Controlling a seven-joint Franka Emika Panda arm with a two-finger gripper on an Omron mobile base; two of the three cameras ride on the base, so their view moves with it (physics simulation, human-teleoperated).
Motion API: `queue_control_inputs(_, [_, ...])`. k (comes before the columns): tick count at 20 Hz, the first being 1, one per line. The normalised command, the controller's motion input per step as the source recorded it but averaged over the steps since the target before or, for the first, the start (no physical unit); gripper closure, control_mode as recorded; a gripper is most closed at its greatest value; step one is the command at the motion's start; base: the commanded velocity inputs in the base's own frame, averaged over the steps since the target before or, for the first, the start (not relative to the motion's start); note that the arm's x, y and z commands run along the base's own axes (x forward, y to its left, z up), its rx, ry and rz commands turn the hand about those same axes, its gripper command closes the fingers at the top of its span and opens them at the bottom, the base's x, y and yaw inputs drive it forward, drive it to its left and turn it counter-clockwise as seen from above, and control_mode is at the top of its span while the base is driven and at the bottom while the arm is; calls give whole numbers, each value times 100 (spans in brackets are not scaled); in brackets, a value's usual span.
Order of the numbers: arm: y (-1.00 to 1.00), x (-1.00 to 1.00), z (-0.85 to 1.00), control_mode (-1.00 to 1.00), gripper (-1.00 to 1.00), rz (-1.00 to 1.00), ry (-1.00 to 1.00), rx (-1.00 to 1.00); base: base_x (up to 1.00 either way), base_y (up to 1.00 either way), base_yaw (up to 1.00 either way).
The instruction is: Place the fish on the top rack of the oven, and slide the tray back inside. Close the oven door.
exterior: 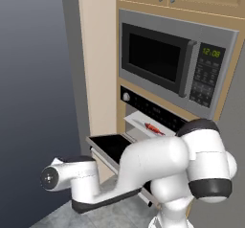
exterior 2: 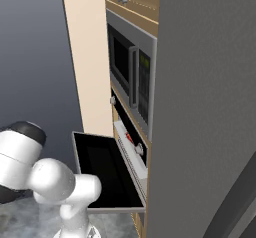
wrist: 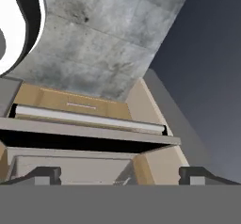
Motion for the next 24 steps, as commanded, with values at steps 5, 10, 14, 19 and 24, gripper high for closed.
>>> queue_control_inputs(5, [-9,4,-100,-100,-100,-10,-13,-30,0,0,0])
queue_control_inputs(10, [-19,13,-100,-100,-100,-14,-3,-24,0,0,0])
queue_control_inputs(14, [-14,1,-96,-100,-100,-16,-11,-19,0,0,0])
queue_control_inputs(19, [-23,4,-78,-100,-100,-14,-10,-13,0,0,0])
queue_control_inputs(24, [-50,37,-65,-100,-100,-6,-2,-8,0,0,0])
